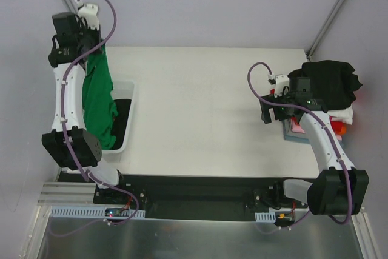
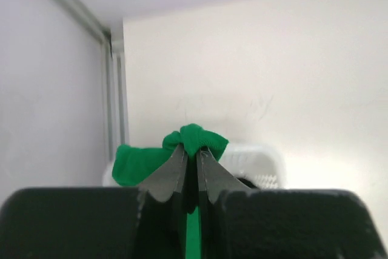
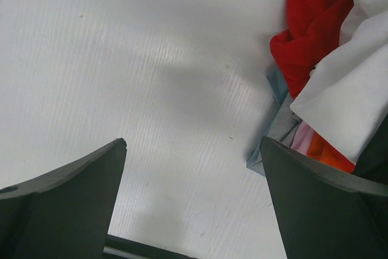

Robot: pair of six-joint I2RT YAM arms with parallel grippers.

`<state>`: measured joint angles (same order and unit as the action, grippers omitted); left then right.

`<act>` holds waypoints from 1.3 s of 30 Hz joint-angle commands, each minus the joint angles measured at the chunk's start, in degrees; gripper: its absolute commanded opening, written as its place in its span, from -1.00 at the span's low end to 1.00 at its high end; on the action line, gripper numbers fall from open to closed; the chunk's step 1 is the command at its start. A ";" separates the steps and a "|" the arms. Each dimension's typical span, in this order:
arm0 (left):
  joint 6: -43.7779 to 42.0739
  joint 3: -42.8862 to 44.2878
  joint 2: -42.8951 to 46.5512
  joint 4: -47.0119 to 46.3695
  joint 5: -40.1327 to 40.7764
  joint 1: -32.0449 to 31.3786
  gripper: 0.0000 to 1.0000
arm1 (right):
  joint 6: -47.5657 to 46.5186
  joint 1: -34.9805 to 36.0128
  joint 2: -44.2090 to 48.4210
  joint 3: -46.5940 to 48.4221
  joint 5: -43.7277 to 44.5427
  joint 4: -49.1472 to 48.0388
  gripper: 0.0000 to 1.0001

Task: Fold and stack the t-shirts
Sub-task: Grab crumpled tshirt from bin with the left arm, then move the tshirt to the center of the board

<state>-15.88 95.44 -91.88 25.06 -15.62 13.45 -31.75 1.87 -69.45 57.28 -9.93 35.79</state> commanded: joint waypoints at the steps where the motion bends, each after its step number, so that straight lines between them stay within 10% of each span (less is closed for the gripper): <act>1: 2.87 25.32 -0.04 8.94 -0.91 -6.94 -1.00 | 0.10 -0.37 0.63 3.10 -2.19 0.68 0.93; 8: 8.76 56.60 -10.78 10.46 5.16 -10.28 -1.00 | 0.46 -0.37 2.12 2.93 -5.09 0.86 0.93; 21: 12.79 48.61 -5.06 -8.36 -10.48 -17.49 -1.00 | 0.28 -0.20 1.60 3.02 -6.06 1.12 0.93; 39: 47.32 48.71 -2.96 -33.31 -15.31 -17.76 -1.00 | -0.33 -0.20 0.02 2.84 -7.56 1.47 0.93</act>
<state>22.90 144.16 -97.62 3.33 -30.92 -4.08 -31.64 1.85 -69.45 58.02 -15.70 36.80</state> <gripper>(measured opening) 0.029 0.966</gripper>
